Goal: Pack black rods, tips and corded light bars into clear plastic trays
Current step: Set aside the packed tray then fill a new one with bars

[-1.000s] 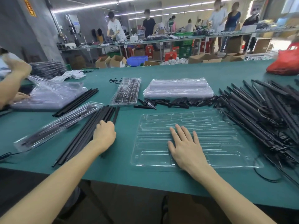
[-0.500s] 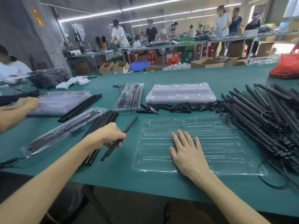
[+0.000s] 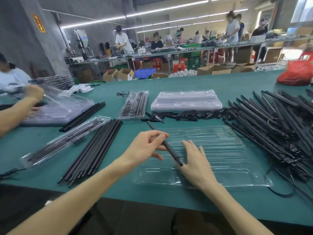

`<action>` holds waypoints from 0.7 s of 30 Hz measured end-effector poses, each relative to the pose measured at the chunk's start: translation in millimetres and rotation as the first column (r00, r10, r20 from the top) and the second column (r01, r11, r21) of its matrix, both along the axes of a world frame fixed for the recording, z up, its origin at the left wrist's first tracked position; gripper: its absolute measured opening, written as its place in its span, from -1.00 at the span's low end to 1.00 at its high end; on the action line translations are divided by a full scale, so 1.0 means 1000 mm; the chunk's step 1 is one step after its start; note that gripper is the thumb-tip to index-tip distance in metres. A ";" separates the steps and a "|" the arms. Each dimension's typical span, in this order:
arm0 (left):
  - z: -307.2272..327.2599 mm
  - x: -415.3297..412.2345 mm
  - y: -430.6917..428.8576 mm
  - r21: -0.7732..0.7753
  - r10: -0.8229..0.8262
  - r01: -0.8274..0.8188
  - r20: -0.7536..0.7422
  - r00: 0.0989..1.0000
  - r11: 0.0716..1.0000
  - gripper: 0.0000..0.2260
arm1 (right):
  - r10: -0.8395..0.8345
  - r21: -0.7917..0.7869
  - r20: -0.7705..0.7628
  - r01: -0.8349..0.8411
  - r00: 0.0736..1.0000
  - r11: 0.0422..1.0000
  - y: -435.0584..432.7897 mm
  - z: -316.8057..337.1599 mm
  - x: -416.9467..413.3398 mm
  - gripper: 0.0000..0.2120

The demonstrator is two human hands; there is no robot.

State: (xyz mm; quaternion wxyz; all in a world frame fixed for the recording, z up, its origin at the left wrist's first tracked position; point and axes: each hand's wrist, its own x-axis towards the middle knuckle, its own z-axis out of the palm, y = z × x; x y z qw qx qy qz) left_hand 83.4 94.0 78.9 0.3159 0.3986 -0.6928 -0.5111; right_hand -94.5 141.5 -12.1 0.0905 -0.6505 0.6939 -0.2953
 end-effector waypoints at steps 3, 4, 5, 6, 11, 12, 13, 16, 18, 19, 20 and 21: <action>-0.006 -0.010 0.005 -0.132 -0.062 0.072 0.079 0.995 0.989 -0.77 | 0.029 -0.068 -0.105 -0.036 0.994 0.997 0.006 -0.002 0.002 -0.39; -0.007 -0.014 0.007 -0.188 -0.077 0.096 0.106 0.991 0.977 -0.75 | 0.032 -0.071 -0.142 -0.042 0.989 0.997 0.007 -0.003 0.004 -0.41; -0.008 -0.018 0.009 -0.249 -0.087 0.119 0.138 0.987 0.961 -0.73 | 0.023 -0.067 -0.152 -0.034 0.988 0.997 0.006 -0.002 0.007 -0.43; -0.008 -0.021 0.010 -0.318 -0.081 0.138 0.185 0.979 0.938 -0.71 | 0.004 -0.067 -0.155 -0.015 0.988 0.998 0.005 -0.002 0.010 -0.43; 0.000 -0.040 0.012 -0.706 0.295 0.314 0.597 0.746 0.635 -0.78 | -0.034 -0.091 -0.235 0.013 0.971 0.996 0.009 0.000 0.019 -0.57; 0.002 -0.045 0.013 -0.733 0.344 0.341 0.609 0.714 0.589 -0.76 | -0.022 -0.127 -0.241 -0.009 0.970 0.992 0.012 0.003 0.021 -0.65; 0.004 -0.049 0.013 -0.738 0.354 0.346 0.610 0.709 0.580 -0.75 | -0.010 -0.164 -0.275 -0.037 0.961 0.986 0.015 0.006 0.023 -0.72; 0.008 -0.062 0.011 -0.701 0.288 0.331 0.608 0.740 0.632 -0.80 | -0.013 -0.253 -0.367 -0.086 0.930 0.964 0.020 0.010 0.035 -0.63; 0.005 -0.071 0.010 -0.688 0.263 0.363 0.627 0.733 0.628 -0.81 | -0.036 -0.293 -0.360 -0.077 0.932 0.953 0.021 0.013 0.039 -0.61; 0.003 -0.076 0.010 -0.678 0.253 0.382 0.642 0.723 0.629 -0.81 | -0.027 -0.311 -0.339 -0.085 0.940 0.947 0.020 0.012 0.038 -0.60; -0.001 -0.082 0.010 -0.660 0.240 0.399 0.661 0.711 0.636 -0.80 | -0.009 -0.310 -0.301 -0.089 0.954 0.947 0.020 0.012 0.038 -0.60; -0.004 -0.088 0.009 -0.639 0.222 0.414 0.678 0.700 0.649 -0.80 | 0.004 -0.301 -0.262 -0.086 0.965 0.950 0.021 0.011 0.036 -0.61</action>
